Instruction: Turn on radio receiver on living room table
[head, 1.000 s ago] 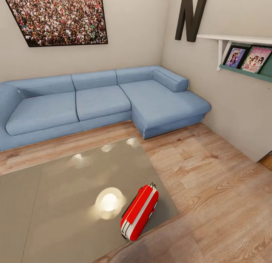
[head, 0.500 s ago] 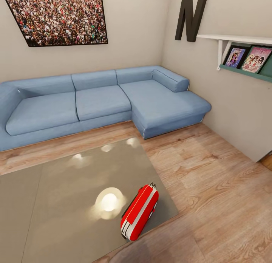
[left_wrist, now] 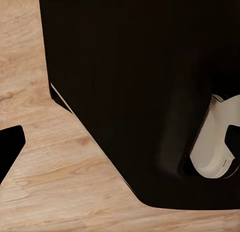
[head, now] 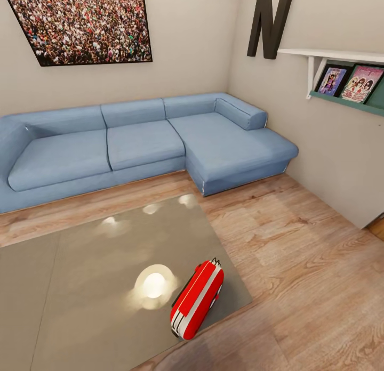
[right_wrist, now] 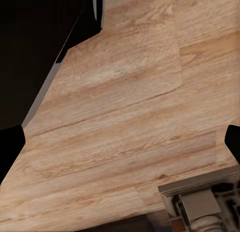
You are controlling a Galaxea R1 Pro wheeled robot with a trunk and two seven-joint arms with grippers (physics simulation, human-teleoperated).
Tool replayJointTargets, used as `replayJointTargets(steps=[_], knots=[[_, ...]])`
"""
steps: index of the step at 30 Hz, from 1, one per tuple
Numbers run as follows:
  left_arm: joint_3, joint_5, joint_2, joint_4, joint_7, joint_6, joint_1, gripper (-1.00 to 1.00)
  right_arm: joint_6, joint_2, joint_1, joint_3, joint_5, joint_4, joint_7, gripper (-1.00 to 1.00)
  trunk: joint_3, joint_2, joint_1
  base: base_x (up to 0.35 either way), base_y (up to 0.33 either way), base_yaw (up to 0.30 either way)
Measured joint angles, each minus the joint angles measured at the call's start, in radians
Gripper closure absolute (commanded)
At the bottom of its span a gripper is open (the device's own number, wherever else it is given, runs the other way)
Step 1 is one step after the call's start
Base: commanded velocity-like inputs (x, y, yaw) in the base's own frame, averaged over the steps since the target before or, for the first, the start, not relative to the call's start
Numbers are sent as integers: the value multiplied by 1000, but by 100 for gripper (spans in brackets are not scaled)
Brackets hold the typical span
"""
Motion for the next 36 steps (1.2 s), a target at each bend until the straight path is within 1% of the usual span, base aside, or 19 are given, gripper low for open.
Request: replayJointTargets(steps=[5,16,26,30,36], knots=[[1,0,0,0,0,0,0,-100,-1,0,0,-1,-1,-1,0,-100,0,0,0,0,0,16],[1,-1,1,-1,0,0,0,-100,-10,0,0,1,1,-1,8,-100,-8,0,0,0,0,171],[1,-2,2,-2,-2,1,0,-100,-10,2,0,0,0,-1,6,-100,-9,0,0,3,0,17],[-2,-4,2,-1,-6,1,0,-100,-10,2,0,0,1,-1,3,-100,-9,0,0,171,0,1],[-4,-8,2,-1,-7,2,0,-100,-10,2,0,0,1,-1,0,-100,-9,0,0,295,0,0]])
